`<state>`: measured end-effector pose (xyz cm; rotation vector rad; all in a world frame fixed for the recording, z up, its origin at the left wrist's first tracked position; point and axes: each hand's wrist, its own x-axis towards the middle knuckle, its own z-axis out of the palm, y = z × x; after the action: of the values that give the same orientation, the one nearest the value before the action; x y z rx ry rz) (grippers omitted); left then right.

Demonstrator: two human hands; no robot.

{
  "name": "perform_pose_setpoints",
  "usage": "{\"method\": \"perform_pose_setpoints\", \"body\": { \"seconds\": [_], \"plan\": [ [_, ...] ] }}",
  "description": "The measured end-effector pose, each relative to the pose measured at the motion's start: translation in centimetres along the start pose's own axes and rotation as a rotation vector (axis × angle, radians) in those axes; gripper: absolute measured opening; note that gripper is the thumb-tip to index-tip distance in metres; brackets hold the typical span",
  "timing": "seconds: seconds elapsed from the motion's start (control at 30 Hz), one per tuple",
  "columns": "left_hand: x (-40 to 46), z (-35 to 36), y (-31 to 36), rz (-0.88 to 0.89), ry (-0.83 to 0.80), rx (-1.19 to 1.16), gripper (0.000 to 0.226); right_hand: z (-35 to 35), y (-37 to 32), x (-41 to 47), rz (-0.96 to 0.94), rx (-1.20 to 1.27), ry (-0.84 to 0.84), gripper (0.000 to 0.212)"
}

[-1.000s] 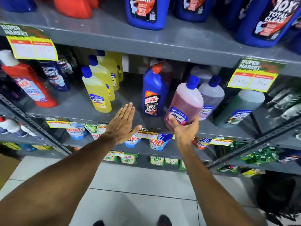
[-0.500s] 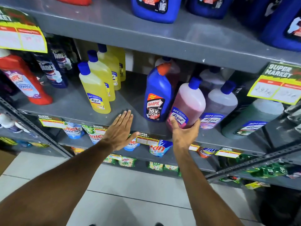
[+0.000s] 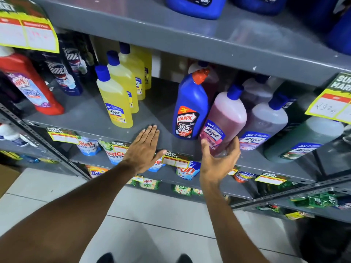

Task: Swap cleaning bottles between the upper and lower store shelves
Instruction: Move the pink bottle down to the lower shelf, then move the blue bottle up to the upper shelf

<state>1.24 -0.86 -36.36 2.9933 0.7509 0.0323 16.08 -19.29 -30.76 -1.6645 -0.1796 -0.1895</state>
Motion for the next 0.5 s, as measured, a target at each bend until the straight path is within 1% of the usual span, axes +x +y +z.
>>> {"method": "perform_pose_setpoints", "body": {
  "seconds": [0.07, 0.13, 0.17, 0.23, 0.3, 0.4, 0.5],
  "plan": [
    [0.0, 0.0, 0.0, 0.0, -0.004, -0.006, 0.094, -0.3, -0.6, -1.4, -0.148, -0.082, 0.071, 0.086],
    [0.1, 0.0, 0.0, 0.002, 0.005, -0.015, 0.094, 0.1, -2.0, -2.0, -0.261, -0.076, 0.066, 0.076],
    [0.1, -0.1, 0.0, 0.006, 0.013, -0.023, 0.093, 0.6, -3.0, -2.1, -0.336, -0.084, 0.016, 0.071],
    [0.0, -0.2, -0.1, 0.012, 0.032, -0.055, 0.091, 1.9, -5.7, -1.5, -0.436, -0.179, -0.151, 0.069],
    [-0.1, -0.2, 0.0, 0.007, 0.028, -0.09, 0.091, 3.7, -8.5, -0.1, -0.431, -0.301, -0.306, 0.075],
    [0.0, -0.3, -0.1, -0.007, -0.022, -0.073, 0.093, 6.1, -11.9, 2.2, -0.432, -0.425, -0.442, 0.089],
    [0.1, -0.3, -0.1, 0.0, -0.029, -0.065, 0.094, 7.6, -13.6, 3.8, -0.426, -0.581, -0.571, 0.1]
  ]
}}
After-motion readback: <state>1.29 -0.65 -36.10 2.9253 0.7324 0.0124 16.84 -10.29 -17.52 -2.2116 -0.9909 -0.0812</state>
